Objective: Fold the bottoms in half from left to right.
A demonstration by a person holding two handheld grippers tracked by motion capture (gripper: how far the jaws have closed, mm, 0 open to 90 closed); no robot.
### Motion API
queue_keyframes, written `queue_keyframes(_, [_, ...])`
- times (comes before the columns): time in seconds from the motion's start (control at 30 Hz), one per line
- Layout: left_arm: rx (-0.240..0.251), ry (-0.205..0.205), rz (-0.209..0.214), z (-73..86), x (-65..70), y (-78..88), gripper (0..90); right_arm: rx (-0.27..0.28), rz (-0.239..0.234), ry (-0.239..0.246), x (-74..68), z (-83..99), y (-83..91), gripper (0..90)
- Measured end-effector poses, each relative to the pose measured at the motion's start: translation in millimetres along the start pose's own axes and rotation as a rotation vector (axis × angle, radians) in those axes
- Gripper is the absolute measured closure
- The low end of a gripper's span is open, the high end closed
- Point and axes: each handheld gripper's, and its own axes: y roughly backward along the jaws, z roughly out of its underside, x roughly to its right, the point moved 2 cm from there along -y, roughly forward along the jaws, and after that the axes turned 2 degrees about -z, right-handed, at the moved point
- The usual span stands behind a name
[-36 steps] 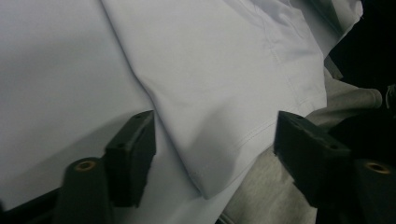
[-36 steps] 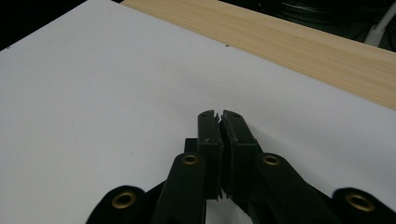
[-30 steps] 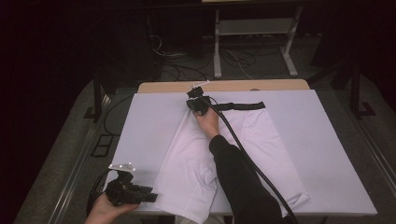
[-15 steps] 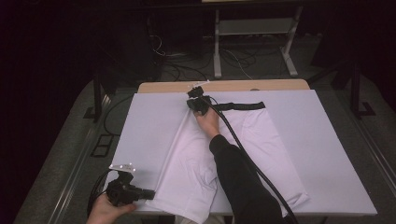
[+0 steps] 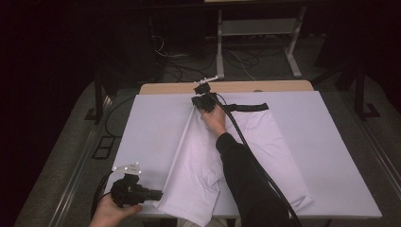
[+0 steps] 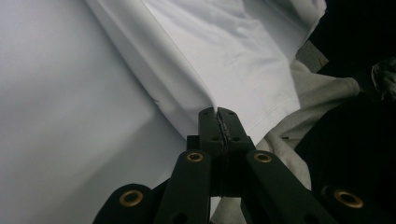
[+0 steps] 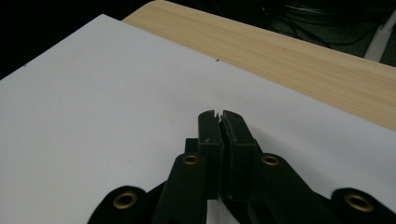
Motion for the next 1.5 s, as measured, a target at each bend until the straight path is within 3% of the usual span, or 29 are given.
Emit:
queue_keyframes(0.27, [0.037, -0.030, 0.044, -13.8, 11.5, -1.2, 88.7, -0.004, -0.010, -0.004, 7.0, -4.6, 9.3, 85.6])
queue_keyframes(0.77, [0.042, -0.077, 0.109, -33.4, 26.3, -11.4, 88.7, -0.009, -0.012, 0.010, 15.0, -11.5, 23.4, 85.6])
queue_keyframes(1.1, [0.040, -0.132, 0.156, -53.3, 42.6, -25.1, 88.7, -0.006, -0.010, 0.005, 27.9, -16.8, 39.8, 85.6])
queue_keyframes(1.5, [0.010, -0.198, 0.221, -79.9, 63.5, -54.7, 88.8, 0.004, -0.007, -0.015, 48.6, -11.6, 58.4, 85.6])
